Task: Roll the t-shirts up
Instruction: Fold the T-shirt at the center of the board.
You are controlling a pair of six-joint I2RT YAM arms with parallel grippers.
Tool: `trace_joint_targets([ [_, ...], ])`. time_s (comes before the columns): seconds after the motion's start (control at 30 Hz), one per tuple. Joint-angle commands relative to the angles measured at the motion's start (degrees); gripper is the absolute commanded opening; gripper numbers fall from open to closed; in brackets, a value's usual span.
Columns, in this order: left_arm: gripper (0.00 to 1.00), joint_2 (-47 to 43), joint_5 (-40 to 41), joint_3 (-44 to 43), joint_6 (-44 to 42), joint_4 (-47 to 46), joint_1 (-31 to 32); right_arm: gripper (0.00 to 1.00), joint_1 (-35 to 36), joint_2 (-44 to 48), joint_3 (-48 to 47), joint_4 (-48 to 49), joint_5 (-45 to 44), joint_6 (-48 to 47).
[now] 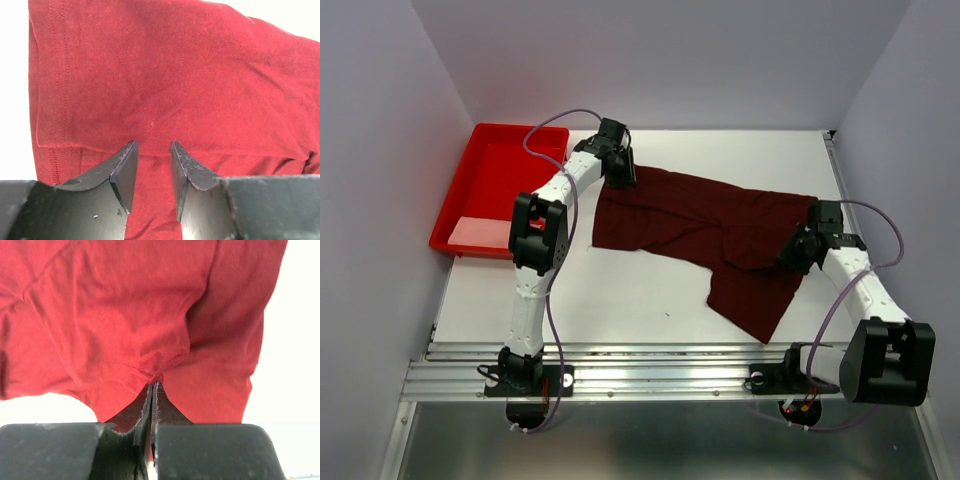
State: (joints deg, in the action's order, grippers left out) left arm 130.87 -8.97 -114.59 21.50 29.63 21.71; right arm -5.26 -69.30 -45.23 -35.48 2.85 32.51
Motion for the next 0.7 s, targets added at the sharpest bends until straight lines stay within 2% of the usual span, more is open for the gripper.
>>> trace_joint_targets([
  [0.0,0.43,-1.6,0.2,-2.7,-0.5,0.2,0.2,0.01,1.5,2.2,-0.6,-4.4,5.0,-0.3],
  [0.17,0.43,-1.8,0.1,-2.8,-0.4,0.3,0.2,0.01,2.0,2.6,0.1,-6.4,4.4,0.4],
  [0.23,0.43,-1.8,0.0,-2.9,-0.4,0.4,0.2,0.06,2.0,3.5,0.5,-7.6,4.1,0.7],
  [0.27,0.43,-1.8,0.1,-2.9,-0.4,0.5,0.2,0.16,2.0,3.6,0.3,-8.0,3.7,0.9],
  [0.3,0.43,-1.8,0.1,-3.0,-0.4,0.4,0.2,0.33,2.0,4.0,0.2,-8.5,3.6,0.9],
  [0.33,0.43,-1.8,-0.1,-3.0,-0.4,0.4,0.3,0.37,2.0,4.7,0.1,-8.8,3.3,1.1],
  [0.53,0.43,-1.5,-0.5,-3.4,-0.7,0.5,0.6,0.36,2.0,3.6,-4.3,-8.2,-3.9,1.9],
  [0.67,0.43,0.2,-1.3,-3.8,-0.6,0.2,0.6,0.32,2.0,-4.9,-9.2,-4.1,-9.5,1.4],
])
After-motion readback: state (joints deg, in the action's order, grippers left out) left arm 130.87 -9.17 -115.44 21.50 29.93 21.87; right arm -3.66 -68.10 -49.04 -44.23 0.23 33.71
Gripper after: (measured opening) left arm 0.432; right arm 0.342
